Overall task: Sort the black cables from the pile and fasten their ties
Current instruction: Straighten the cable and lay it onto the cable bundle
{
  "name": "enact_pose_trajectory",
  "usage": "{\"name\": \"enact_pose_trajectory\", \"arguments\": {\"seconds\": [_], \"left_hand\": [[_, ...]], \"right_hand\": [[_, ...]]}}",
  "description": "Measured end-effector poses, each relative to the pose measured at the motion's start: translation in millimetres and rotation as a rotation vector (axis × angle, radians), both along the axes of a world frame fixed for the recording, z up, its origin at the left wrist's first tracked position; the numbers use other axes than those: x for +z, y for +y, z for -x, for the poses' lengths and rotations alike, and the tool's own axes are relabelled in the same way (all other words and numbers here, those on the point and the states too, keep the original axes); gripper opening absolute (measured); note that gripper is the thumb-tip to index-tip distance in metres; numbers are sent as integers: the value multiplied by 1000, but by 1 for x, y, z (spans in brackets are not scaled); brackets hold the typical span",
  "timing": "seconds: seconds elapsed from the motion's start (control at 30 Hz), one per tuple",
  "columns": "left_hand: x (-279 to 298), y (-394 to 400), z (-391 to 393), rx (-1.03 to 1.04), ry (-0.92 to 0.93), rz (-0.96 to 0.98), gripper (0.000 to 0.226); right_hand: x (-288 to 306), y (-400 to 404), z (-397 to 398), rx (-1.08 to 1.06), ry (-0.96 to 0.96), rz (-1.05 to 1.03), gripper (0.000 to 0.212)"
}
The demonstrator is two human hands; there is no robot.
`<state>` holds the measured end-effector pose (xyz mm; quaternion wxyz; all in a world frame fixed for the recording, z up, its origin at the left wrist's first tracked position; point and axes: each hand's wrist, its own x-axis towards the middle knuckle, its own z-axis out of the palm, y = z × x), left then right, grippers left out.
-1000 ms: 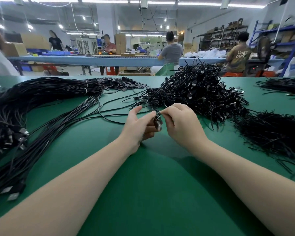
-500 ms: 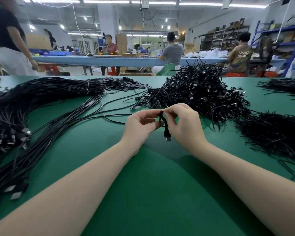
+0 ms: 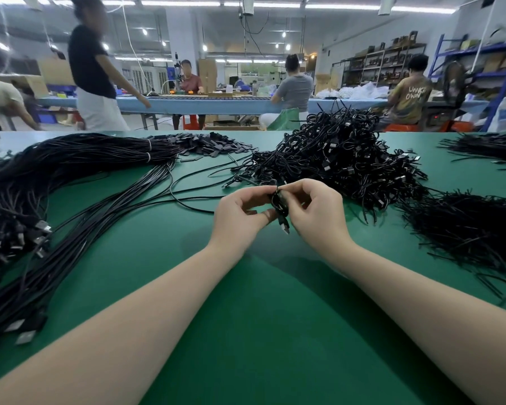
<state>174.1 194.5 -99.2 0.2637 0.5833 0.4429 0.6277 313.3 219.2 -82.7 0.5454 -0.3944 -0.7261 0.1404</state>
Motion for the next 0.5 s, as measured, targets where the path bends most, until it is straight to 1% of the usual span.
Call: {"name": "enact_pose_trajectory", "arguments": {"seconds": [0.03, 0.1, 0.17, 0.2, 0.3, 0.37, 0.4, 0.43, 0.47, 0.5], "left_hand": [[0, 0, 1, 38, 7, -20, 44], [0, 1, 0, 136, 68, -66, 26], [2, 1, -1, 177, 69, -30, 8], [3, 2, -2, 157, 35, 13, 6], [11, 1, -5, 4, -223, 166, 16], [19, 0, -7, -98, -474, 293, 31], [21, 0, -6, -147, -587, 351, 35], [23, 0, -5, -181, -656, 398, 33], [23, -1, -3, -211, -661, 427, 27], [23, -3, -1, -242, -603, 433, 17]], "right_hand": [[0, -1, 2, 10, -4, -4, 13], [0, -1, 3, 19, -10, -36, 13], [1, -2, 3, 0, -59, -105, 12], [2, -2, 2, -4, -89, -138, 11], [5, -1, -3, -8, -195, -313, 11], [7, -1, -6, -25, -322, -488, 11], [6, 0, -7, -36, -375, -555, 11], [6, 0, -7, -45, -402, -591, 11], [5, 0, -7, -51, -404, -597, 10], [4, 0, -7, -53, -390, -581, 10]]}}
